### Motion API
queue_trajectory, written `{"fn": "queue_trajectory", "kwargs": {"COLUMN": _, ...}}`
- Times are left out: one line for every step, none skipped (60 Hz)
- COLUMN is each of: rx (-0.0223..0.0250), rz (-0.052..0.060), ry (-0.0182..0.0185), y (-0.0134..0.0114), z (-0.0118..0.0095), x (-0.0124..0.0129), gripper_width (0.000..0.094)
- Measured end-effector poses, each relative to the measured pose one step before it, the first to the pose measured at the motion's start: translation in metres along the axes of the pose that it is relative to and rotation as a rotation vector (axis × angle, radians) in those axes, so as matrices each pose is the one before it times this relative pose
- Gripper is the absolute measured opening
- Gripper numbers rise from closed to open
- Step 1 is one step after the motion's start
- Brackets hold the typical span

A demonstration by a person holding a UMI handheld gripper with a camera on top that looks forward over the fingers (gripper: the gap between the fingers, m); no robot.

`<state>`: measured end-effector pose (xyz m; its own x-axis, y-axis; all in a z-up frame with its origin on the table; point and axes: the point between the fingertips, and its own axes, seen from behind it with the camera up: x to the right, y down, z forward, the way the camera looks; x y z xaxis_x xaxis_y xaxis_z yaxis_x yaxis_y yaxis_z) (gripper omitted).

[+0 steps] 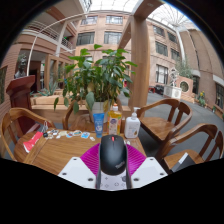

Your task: Arrange mouse

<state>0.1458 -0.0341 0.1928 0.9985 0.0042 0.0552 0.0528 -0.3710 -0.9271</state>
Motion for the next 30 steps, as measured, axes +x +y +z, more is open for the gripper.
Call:
{"fn": "queue_trajectory", "kwargs": {"rx": -0.03288, "rz": -0.0023, "ry": 0.01438, "y": 0.01471, "z": 0.00404, "x": 0.00946, "gripper_width": 0.0336}}
{"fn": "queue_trajectory", "kwargs": {"rx": -0.03209, "rz": -0.0033, "ry": 0.01397, "y": 0.01531, "z": 0.00407, "x": 0.00893, "gripper_width": 0.0337}}
{"fn": "queue_trajectory", "kwargs": {"rx": -0.03003, "rz": -0.0015, "ry": 0.01404, "y": 0.01506, "z": 0.00426, "x": 0.0083, "gripper_width": 0.0337}}
{"fn": "queue_trajectory", "kwargs": {"rx": -0.0282, "rz": -0.0003, "ry": 0.01359, "y": 0.01492, "z": 0.00417, "x": 0.00785, "gripper_width": 0.0337}}
{"fn": "queue_trajectory", "kwargs": {"rx": -0.02567, "rz": -0.0007, "ry": 0.01221, "y": 0.01399, "z": 0.00416, "x": 0.00733, "gripper_width": 0.0337}}
{"fn": "queue_trajectory", "kwargs": {"rx": -0.02332, "rz": -0.0011, "ry": 0.00998, "y": 0.01337, "z": 0.00421, "x": 0.00655, "gripper_width": 0.0338}}
{"fn": "queue_trajectory", "kwargs": {"rx": -0.01917, "rz": -0.0014, "ry": 0.0036, "y": 0.01759, "z": 0.00498, "x": 0.00843, "gripper_width": 0.0338}}
{"fn": "queue_trajectory", "kwargs": {"rx": -0.02223, "rz": -0.0025, "ry": 0.00412, "y": 0.00969, "z": 0.00261, "x": 0.00366, "gripper_width": 0.0338}}
{"fn": "queue_trajectory", "kwargs": {"rx": -0.02233, "rz": -0.0025, "ry": 0.00258, "y": 0.01043, "z": 0.00299, "x": 0.00382, "gripper_width": 0.0338}}
{"fn": "queue_trajectory", "kwargs": {"rx": -0.0197, "rz": -0.0002, "ry": 0.00261, "y": 0.00987, "z": 0.00254, "x": 0.00357, "gripper_width": 0.034}}
{"fn": "queue_trajectory", "kwargs": {"rx": -0.01618, "rz": 0.0023, "ry": 0.00303, "y": 0.00878, "z": 0.00275, "x": 0.00335, "gripper_width": 0.034}}
{"fn": "queue_trajectory", "kwargs": {"rx": -0.01301, "rz": 0.0023, "ry": 0.00272, "y": 0.0074, "z": 0.00271, "x": 0.00283, "gripper_width": 0.0341}}
{"fn": "queue_trajectory", "kwargs": {"rx": -0.01228, "rz": -0.0016, "ry": 0.00326, "y": 0.00877, "z": 0.00605, "x": 0.00281, "gripper_width": 0.0342}}
{"fn": "queue_trajectory", "kwargs": {"rx": -0.00823, "rz": -0.0025, "ry": 0.00085, "y": 0.00938, "z": 0.0027, "x": 0.00293, "gripper_width": 0.0343}}
{"fn": "queue_trajectory", "kwargs": {"rx": -0.00817, "rz": -0.0023, "ry": 0.00216, "y": 0.00525, "z": 0.00271, "x": 0.0022, "gripper_width": 0.0358}}
{"fn": "queue_trajectory", "kwargs": {"rx": -0.00621, "rz": -0.0002, "ry": 0.00274, "y": 0.00489, "z": 0.00135, "x": 0.00234, "gripper_width": 0.0368}}
{"fn": "queue_trajectory", "kwargs": {"rx": -0.00449, "rz": 0.0017, "ry": 0.00154, "y": 0.00421, "z": 0.00158, "x": 0.00213, "gripper_width": 0.0378}}
{"fn": "queue_trajectory", "kwargs": {"rx": -0.00403, "rz": 0.0025, "ry": 0.00051, "y": 0.00351, "z": 0.00093, "x": 0.00159, "gripper_width": 0.0378}}
{"fn": "queue_trajectory", "kwargs": {"rx": -0.01172, "rz": -0.0018, "ry": -0.00004, "y": 0.00093, "z": 0.00053, "x": -0.00032, "gripper_width": 0.039}}
{"fn": "queue_trajectory", "kwargs": {"rx": -0.00492, "rz": -0.0014, "ry": -0.00342, "y": 0.00475, "z": 0.00099, "x": 0.00119, "gripper_width": 0.0394}}
{"fn": "queue_trajectory", "kwargs": {"rx": -0.01052, "rz": -0.0022, "ry": -0.0034, "y": 0.00444, "z": 0.00094, "x": 0.00038, "gripper_width": 0.0409}}
{"fn": "queue_trajectory", "kwargs": {"rx": -0.01111, "rz": -0.0013, "ry": -0.00292, "y": 0.00405, "z": 0.001, "x": 0.00035, "gripper_width": 0.0425}}
{"fn": "queue_trajectory", "kwargs": {"rx": -0.01309, "rz": -0.0011, "ry": -0.00424, "y": 0.00392, "z": 0.00056, "x": 0.0001, "gripper_width": 0.0437}}
{"fn": "queue_trajectory", "kwargs": {"rx": -0.01232, "rz": -0.0001, "ry": -0.00573, "y": 0.00379, "z": 0.00039, "x": -0.00044, "gripper_width": 0.045}}
{"fn": "queue_trajectory", "kwargs": {"rx": -0.00814, "rz": 0.0009, "ry": -0.00637, "y": 0.00244, "z": -0.00019, "x": -0.00065, "gripper_width": 0.0461}}
{"fn": "queue_trajectory", "kwargs": {"rx": -0.00624, "rz": 0.0018, "ry": -0.00447, "y": -0.00086, "z": -0.00068, "x": -0.00137, "gripper_width": 0.0476}}
{"fn": "queue_trajectory", "kwargs": {"rx": 0.00242, "rz": 0.003, "ry": -0.00277, "y": 0.00107, "z": -0.00263, "x": 0.0004, "gripper_width": 0.0497}}
{"fn": "queue_trajectory", "kwargs": {"rx": 0.00473, "rz": 0.0027, "ry": -0.00241, "y": -0.00054, "z": -0.00255, "x": 0.00052, "gripper_width": 0.0534}}
{"fn": "queue_trajectory", "kwargs": {"rx": 0.00592, "rz": 0.0024, "ry": -0.00251, "y": -0.00093, "z": -0.00294, "x": 0.00019, "gripper_width": 0.0587}}
{"fn": "queue_trajectory", "kwargs": {"rx": 0.00446, "rz": -0.0003, "ry": -0.00193, "y": -0.00079, "z": -0.0037, "x": -0.0002, "gripper_width": 0.0651}}
